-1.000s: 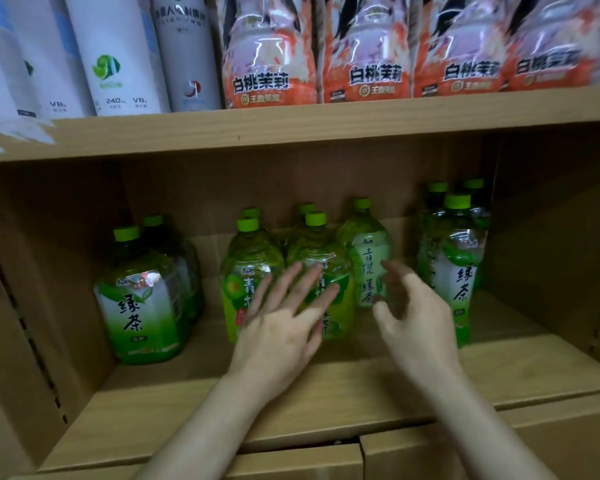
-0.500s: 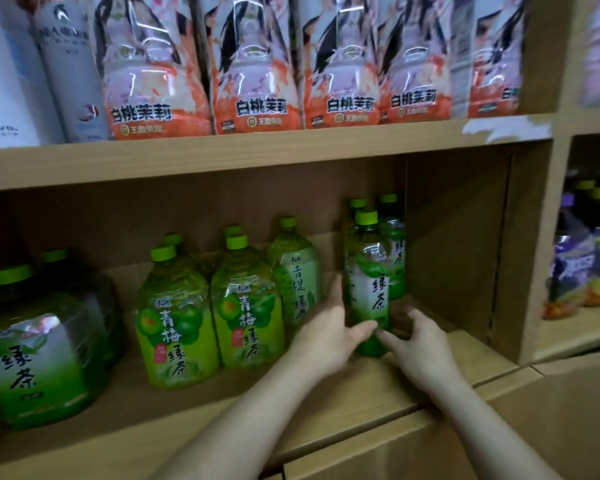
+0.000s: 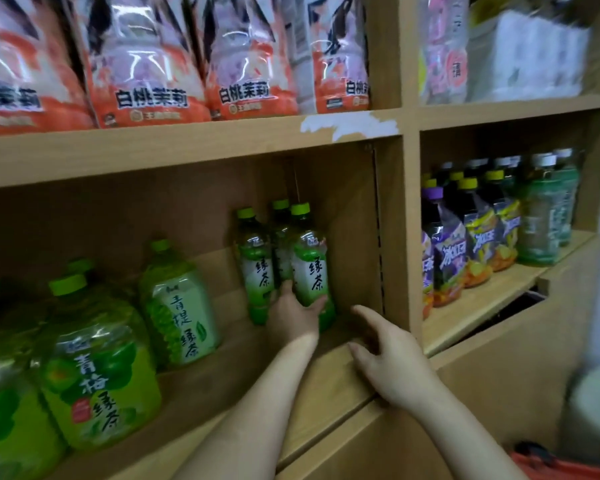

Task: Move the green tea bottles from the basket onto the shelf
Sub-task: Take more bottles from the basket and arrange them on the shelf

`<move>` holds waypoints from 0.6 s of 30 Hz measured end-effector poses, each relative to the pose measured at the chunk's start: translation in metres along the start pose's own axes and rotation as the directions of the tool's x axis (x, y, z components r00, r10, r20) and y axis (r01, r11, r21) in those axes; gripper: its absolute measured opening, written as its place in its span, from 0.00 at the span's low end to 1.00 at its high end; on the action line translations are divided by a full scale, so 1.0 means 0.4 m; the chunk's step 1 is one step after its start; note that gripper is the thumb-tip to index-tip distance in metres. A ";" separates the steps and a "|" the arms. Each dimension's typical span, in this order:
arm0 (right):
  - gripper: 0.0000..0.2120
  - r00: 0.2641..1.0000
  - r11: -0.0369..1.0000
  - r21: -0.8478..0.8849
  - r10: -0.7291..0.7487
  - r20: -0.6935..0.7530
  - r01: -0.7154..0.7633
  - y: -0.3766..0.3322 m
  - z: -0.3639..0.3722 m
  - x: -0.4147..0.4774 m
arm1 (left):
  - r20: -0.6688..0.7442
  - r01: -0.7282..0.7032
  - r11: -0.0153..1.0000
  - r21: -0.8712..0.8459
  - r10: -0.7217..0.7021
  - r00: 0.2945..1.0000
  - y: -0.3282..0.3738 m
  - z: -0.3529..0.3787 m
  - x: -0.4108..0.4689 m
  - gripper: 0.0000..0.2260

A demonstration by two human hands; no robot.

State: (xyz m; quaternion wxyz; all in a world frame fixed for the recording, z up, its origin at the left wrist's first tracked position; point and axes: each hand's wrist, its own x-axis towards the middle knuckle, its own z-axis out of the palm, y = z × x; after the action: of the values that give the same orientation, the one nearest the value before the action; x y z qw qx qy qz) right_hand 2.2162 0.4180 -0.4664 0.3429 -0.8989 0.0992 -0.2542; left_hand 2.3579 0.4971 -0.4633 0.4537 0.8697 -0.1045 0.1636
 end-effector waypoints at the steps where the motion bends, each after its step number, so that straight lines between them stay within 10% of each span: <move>1: 0.26 1.000 1.000 0.016 -0.012 -0.019 0.012 0.013 -0.006 -0.001 | -0.018 -0.013 1.000 0.014 0.013 1.000 0.001 0.010 0.010 0.26; 13: 0.15 0.986 0.994 0.109 0.006 -0.168 0.012 0.040 -0.133 -0.122 | 0.054 0.043 0.996 0.075 -0.047 0.997 0.061 -0.022 0.001 0.28; 18: 0.08 0.994 0.978 0.206 0.051 -0.098 -0.030 0.050 -0.279 -0.212 | 0.130 -0.277 0.916 -0.291 0.324 0.937 0.166 -0.137 -0.186 0.10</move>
State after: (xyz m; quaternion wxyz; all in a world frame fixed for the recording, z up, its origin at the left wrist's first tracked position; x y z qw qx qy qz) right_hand 2.0854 0.3698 -0.4416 0.4330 -0.8423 0.1084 -0.3020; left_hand 2.2569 0.5073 -0.4119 0.5257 0.7846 -0.2981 0.1385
